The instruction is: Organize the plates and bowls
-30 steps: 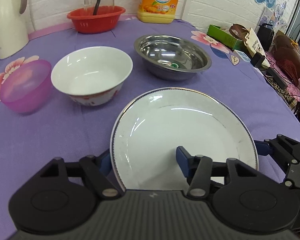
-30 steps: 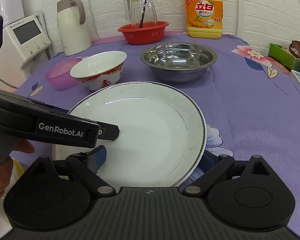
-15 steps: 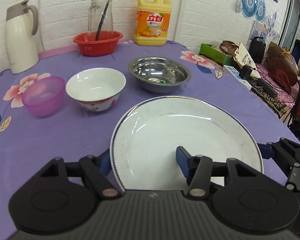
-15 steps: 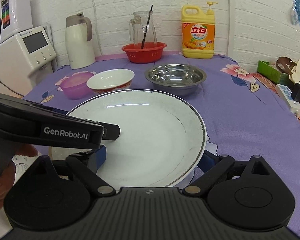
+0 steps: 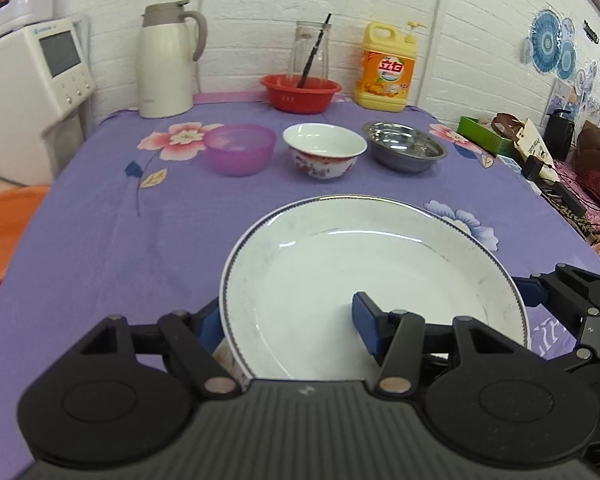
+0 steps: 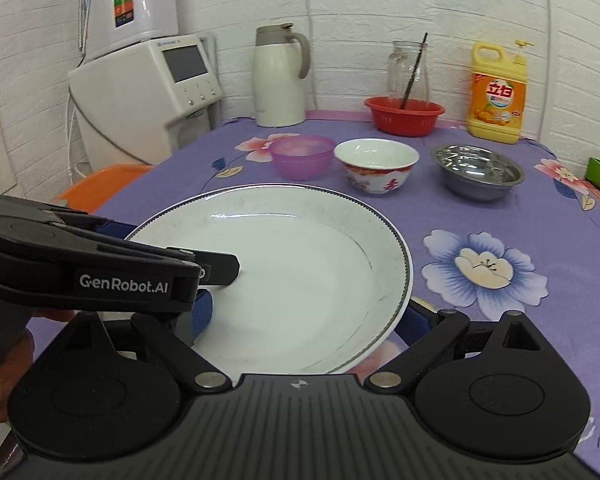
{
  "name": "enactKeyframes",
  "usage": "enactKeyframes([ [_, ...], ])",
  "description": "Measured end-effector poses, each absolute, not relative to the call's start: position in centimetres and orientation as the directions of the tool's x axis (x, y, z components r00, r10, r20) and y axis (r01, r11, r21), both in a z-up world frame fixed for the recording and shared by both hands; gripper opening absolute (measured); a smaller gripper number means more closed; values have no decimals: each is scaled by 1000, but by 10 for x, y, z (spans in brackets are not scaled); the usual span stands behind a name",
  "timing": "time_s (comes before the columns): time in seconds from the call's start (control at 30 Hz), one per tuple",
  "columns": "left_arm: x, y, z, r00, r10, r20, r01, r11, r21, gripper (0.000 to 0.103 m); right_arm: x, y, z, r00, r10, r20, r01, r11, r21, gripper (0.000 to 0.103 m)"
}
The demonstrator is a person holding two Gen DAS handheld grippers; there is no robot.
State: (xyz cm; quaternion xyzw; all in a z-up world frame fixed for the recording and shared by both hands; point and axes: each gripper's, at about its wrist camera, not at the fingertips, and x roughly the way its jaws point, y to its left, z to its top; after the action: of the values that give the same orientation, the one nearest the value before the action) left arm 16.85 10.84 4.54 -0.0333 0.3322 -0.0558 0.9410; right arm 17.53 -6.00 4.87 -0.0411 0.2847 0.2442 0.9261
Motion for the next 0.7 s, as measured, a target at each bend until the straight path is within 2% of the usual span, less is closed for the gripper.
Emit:
enactKeyframes([
  [0.27,136,127,25,774,-112,-623,43,991,-125,54,154,-38,35,684,438,-583,-520,854,31,103],
  [0.37,132,125,24,781,-91,-617,41,995,-94,54,153,-37,31,674,446,-589,-525,850,43,103],
  [0.47,133,124,19,778,-69,-624,35,997,-66,57,150,-35,26,669,443,-597,-532,846,31,103],
  [0.6,130,129,17,788,-80,-611,29,995,-94,60,145,-35,28,691,431,-581,-528,849,3,103],
  [0.7,126,126,28,819,-54,-571,22,998,-63,69,146,-40,31,711,410,-571,-505,863,-9,103],
])
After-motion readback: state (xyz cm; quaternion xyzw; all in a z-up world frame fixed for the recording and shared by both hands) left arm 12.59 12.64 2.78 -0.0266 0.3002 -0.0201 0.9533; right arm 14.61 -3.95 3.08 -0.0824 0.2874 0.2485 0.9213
